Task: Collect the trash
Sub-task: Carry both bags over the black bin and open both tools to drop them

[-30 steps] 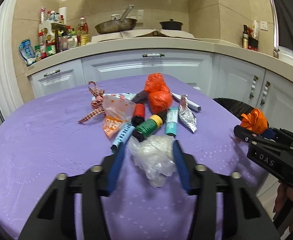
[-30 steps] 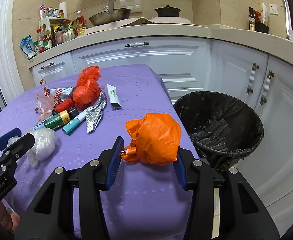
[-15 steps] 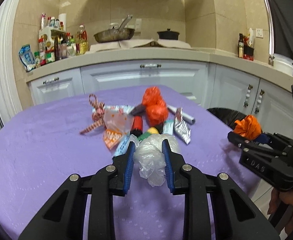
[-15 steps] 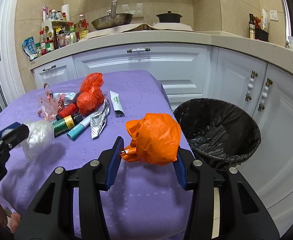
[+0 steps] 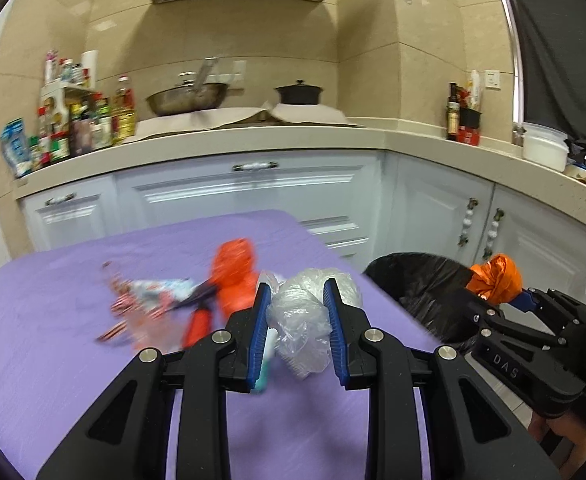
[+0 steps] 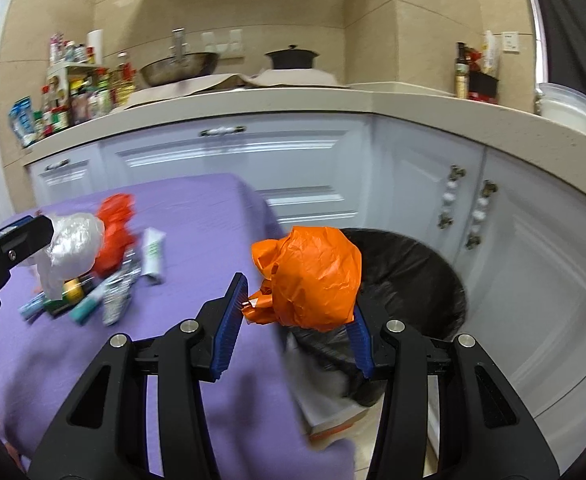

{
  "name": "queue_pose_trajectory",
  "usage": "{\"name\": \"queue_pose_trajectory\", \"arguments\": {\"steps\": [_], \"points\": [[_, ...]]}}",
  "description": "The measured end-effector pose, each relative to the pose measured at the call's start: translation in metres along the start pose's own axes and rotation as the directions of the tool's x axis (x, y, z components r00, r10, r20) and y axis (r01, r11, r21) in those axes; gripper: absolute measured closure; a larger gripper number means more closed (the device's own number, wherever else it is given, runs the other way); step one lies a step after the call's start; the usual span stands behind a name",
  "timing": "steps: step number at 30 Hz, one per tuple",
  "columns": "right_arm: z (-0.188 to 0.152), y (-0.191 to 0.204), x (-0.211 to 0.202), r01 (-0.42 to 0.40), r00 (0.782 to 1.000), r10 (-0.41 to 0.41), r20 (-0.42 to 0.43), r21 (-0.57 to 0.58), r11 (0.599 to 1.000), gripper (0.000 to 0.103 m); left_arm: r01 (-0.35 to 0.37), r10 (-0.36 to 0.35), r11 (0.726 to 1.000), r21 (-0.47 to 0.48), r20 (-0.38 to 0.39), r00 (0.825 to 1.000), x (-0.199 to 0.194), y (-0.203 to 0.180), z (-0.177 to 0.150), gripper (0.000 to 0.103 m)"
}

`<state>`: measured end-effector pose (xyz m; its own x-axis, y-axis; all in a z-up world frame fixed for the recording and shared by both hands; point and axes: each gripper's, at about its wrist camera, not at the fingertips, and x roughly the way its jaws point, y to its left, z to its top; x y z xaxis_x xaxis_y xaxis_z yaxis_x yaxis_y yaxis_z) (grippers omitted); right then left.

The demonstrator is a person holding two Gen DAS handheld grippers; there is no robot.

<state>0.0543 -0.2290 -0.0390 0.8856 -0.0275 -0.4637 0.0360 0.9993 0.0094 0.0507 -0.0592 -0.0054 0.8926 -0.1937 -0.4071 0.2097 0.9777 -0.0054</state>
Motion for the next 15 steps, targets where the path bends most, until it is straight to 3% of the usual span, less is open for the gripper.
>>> {"name": "queue_pose_trajectory", "arguments": {"steps": [5,15], "points": [[0.009,-0.035,0.02,0.059,0.998,-0.06,0.004,0.042,0.997,0.057,0.056,-0.056,0.998,0.028,-0.011,0.998,0.033,-0.036,0.016,0.075],[0.009,-0.092,0.068,0.134,0.991,-0.131,-0.034,0.087,0.987,0.057,0.087,-0.078,0.992,0.091,-0.095,0.992,0.108,-0.098,0.028,0.075]]}}
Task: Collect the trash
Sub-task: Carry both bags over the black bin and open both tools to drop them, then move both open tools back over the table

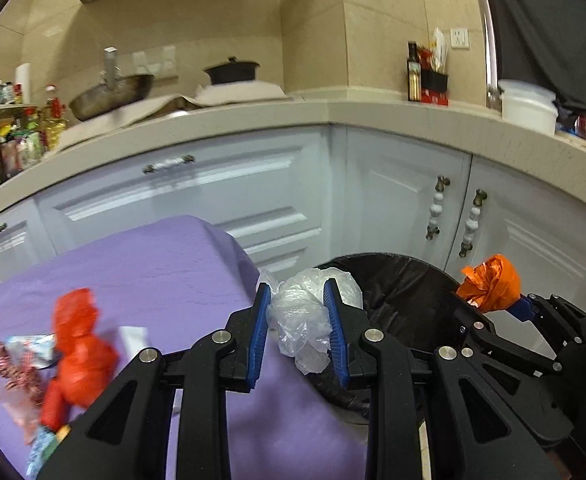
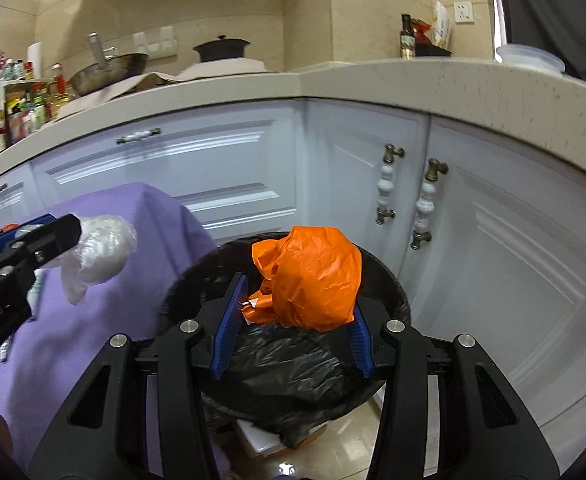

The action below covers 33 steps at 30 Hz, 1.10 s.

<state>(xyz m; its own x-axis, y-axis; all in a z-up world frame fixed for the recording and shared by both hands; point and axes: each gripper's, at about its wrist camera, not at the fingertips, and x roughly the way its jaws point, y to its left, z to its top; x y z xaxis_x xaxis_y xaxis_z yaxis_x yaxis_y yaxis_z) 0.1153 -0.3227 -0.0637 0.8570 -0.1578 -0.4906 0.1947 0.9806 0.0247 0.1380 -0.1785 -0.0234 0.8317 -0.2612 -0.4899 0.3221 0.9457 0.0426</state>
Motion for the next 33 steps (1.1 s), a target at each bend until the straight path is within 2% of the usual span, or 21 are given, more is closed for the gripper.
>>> {"name": "queue_pose_trajectory", "arguments": {"steps": [7,9,11,13,18,25,33], "points": [[-0.001,-0.023,0.036,0.023,0.999,-0.022,-0.031,0.028,0.999,0.057,0.013,-0.013,1.0,0.003,-0.075,0.997,0.039,-0.017,0.011,0.074],[-0.001,-0.026,0.045,0.014,0.999,-0.012,-0.041,0.033,0.999,0.054,0.009,-0.008,1.0,0.004,-0.103,0.995,0.048,-0.019,0.013,0.073],[-0.003,-0.026,0.052,0.025,0.999,-0.023,-0.046,0.035,0.999,0.042,0.013,-0.015,1.0,-0.011,-0.138,0.99,0.055,-0.018,0.013,0.068],[-0.003,-0.027,0.054,0.033,0.999,-0.031,-0.043,0.041,0.999,0.041,0.007,-0.01,1.0,-0.026,-0.152,0.988,0.059,-0.016,0.013,0.047],[-0.003,-0.029,0.053,0.034,0.999,-0.032,-0.037,0.054,0.998,0.04,0.001,-0.008,0.999,-0.047,-0.138,0.99,0.058,-0.013,0.015,0.039],[-0.001,-0.028,0.039,0.033,0.999,-0.031,-0.029,0.072,0.997,0.04,-0.013,0.005,0.998,-0.067,-0.118,0.993,0.043,-0.002,0.015,0.039],[0.004,-0.004,0.009,-0.017,1.0,0.018,-0.012,0.068,0.998,0.04,-0.068,0.059,0.993,-0.093,-0.094,0.994,0.001,0.035,0.007,0.039]]}}
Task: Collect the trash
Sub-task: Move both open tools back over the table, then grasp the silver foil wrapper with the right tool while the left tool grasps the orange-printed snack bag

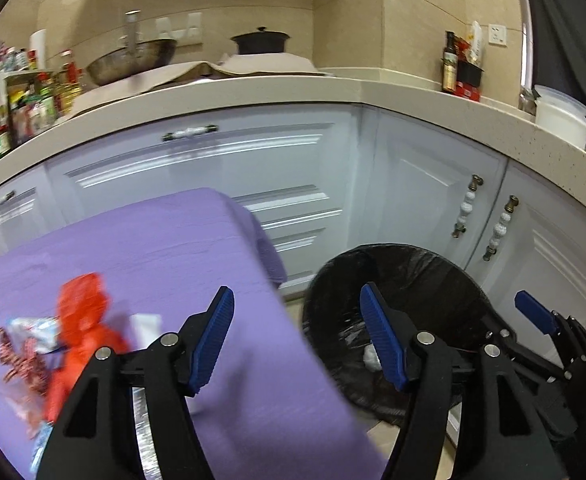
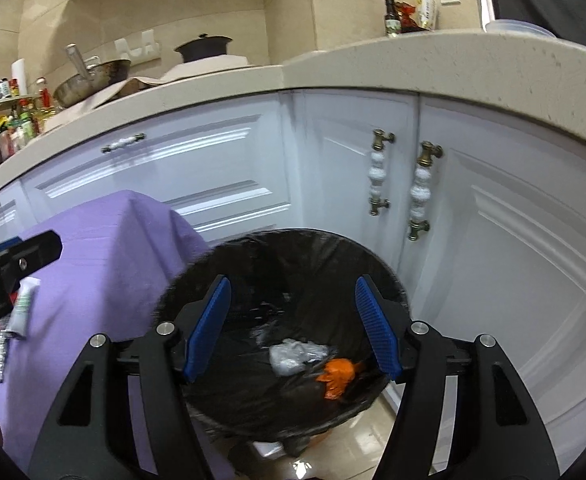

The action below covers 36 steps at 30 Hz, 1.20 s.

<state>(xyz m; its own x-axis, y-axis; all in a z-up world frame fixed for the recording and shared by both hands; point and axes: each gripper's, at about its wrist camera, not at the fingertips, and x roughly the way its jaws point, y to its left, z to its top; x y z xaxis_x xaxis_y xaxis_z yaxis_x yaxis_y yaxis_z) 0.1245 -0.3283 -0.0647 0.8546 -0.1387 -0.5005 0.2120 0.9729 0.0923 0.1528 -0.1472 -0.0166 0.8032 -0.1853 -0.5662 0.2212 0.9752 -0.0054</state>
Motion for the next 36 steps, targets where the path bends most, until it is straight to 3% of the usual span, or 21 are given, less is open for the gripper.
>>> {"name": "queue_pose_trajectory", "arguments": {"steps": [9,19,25,36], "points": [[-0.004,0.07,-0.04,-0.14,0.99,0.14,0.006,-0.057,0.989,0.04,-0.126,0.127,0.99,-0.07,0.014,0.992,-0.049,0.073,-0.024,0.039],[-0.023,0.163,-0.065,-0.299,0.954,0.294,-0.053,-0.14,0.944,0.04,-0.293,0.293,0.945,-0.145,-0.024,0.956,-0.09,0.154,-0.065,0.039],[-0.035,0.204,-0.061,-0.336,0.939,0.313,-0.141,-0.193,0.922,0.045,-0.335,0.329,0.926,-0.177,-0.061,0.942,-0.099,0.185,-0.082,0.039],[-0.048,0.231,-0.04,-0.351,0.919,0.286,-0.27,-0.234,0.907,0.061,-0.311,0.293,0.929,-0.198,-0.116,0.949,-0.095,0.205,-0.098,0.039]]}}
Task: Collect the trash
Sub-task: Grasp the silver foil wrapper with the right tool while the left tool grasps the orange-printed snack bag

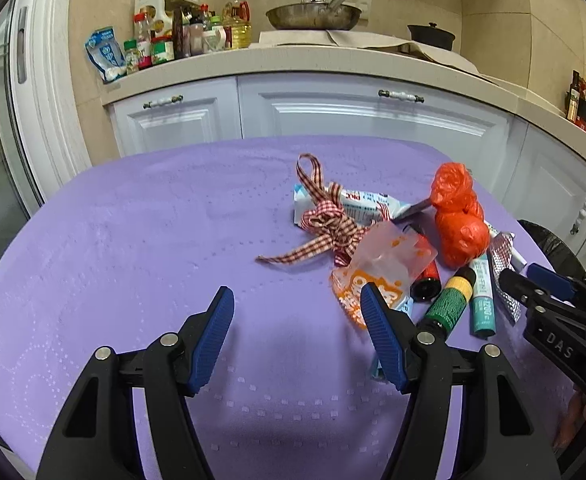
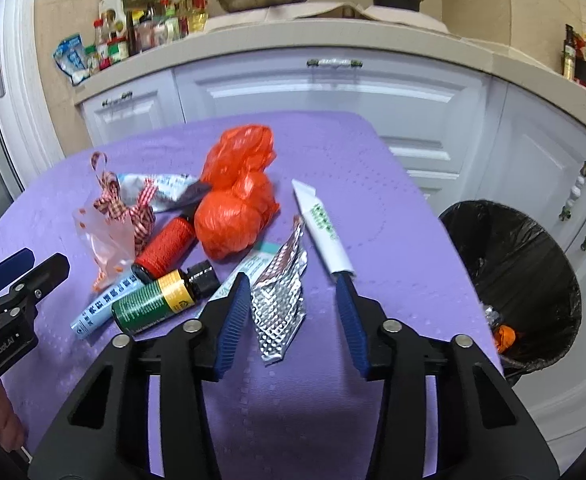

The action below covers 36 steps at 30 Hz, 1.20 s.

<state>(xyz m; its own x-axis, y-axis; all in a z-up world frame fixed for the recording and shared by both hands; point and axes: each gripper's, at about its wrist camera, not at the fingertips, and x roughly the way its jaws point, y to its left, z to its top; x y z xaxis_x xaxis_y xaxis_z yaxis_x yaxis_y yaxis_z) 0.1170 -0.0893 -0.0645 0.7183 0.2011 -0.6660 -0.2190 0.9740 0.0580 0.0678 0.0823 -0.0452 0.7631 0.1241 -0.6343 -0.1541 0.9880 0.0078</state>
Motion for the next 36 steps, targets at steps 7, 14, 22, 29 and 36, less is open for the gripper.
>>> {"name": "queue_pose_trajectory", "arguments": {"steps": [7,14,22,29,36], "points": [[-0.003,0.002,0.009,-0.017,0.999,0.017,-0.038,-0.002,1.0,0.086,0.028,-0.028,1.0,0.002,-0.016,0.999,0.002,-0.003,-0.003,0.039],[-0.004,-0.005,0.001,-0.044,0.999,0.044,-0.016,0.019,0.999,0.086,0.062,-0.062,0.998,0.015,-0.023,0.998,0.003,-0.014,-0.001,0.039],[-0.006,-0.016,-0.012,-0.052,0.999,0.051,0.016,0.033,0.998,0.086,0.054,-0.054,0.998,0.043,-0.02,0.998,0.013,-0.028,0.009,0.039],[-0.006,-0.025,-0.019,-0.055,0.998,0.053,0.035,0.045,0.998,0.086,0.098,-0.093,0.993,0.058,-0.079,0.993,0.025,-0.037,0.008,0.08],[-0.006,-0.026,-0.026,-0.074,0.996,0.072,0.051,0.045,0.996,0.086,0.108,-0.104,0.992,0.058,-0.072,0.992,0.021,-0.034,0.002,0.092]]}}
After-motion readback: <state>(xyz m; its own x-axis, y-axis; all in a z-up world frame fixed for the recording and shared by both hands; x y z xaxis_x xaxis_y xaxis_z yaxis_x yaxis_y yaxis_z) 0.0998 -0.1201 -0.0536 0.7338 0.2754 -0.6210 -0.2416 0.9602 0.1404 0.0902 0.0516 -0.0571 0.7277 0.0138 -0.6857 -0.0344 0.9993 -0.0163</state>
